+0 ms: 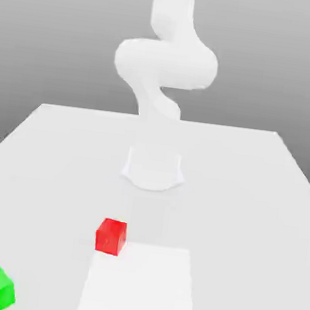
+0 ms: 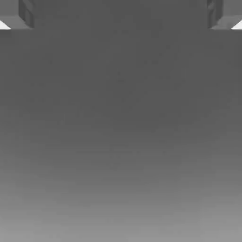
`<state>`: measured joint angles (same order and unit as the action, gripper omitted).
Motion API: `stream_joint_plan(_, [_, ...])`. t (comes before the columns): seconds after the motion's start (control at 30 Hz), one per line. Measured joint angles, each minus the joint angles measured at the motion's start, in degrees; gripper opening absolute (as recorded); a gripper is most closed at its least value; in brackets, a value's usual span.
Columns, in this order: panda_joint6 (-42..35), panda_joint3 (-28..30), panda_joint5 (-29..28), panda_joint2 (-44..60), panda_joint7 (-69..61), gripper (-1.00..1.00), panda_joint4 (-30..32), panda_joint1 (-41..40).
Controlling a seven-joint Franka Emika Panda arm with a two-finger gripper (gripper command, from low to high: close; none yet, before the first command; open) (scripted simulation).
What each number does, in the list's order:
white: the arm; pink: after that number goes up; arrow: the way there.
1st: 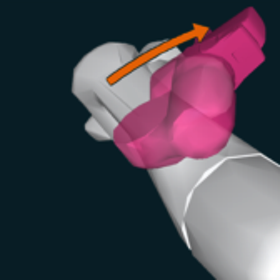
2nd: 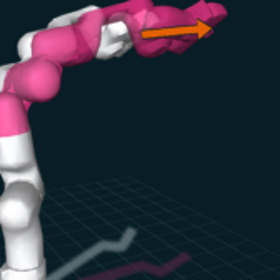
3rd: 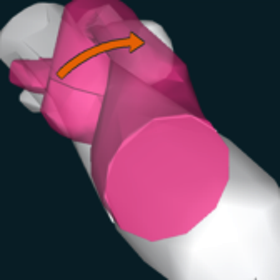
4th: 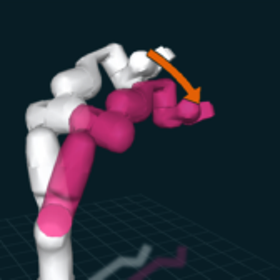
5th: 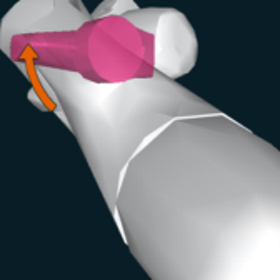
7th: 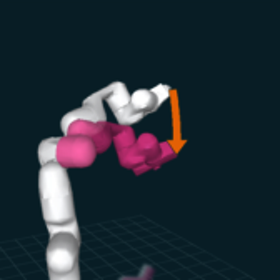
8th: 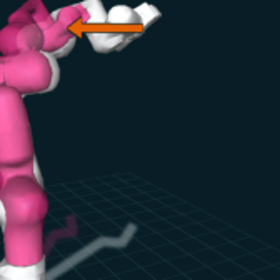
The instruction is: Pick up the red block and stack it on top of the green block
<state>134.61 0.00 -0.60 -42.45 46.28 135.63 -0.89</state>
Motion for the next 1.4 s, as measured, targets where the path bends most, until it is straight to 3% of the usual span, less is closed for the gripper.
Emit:
stream_joint_plan(0.53, [23.53, 4.08, -2.06, 29.11, 1.51, 0.0, 30.3, -6.32])
stream_joint_plan(0.77, [40.18, 1.92, 3.09, 49.9, -2.24, 0.0, 31.67, -8.86])
stream_joint_plan(0.8, [41.69, 1.27, 3.36, 51.65, -2.47, -1.0, 31.45, -9.47])
stream_joint_plan(1.03, [41.93, 1.1, 3.22, 51.93, -2.34, -1.0, 31.42, -9.64])
stream_joint_plan(1.3, [29.01, 1.87, 0.02, 36.96, -0.07, -1.0, 33.48, -9.81])
stream_joint_plan(1.4, [25.56, 2.84, 2.14, 37.91, 0.0, -1.0, 29.09, -10.12])
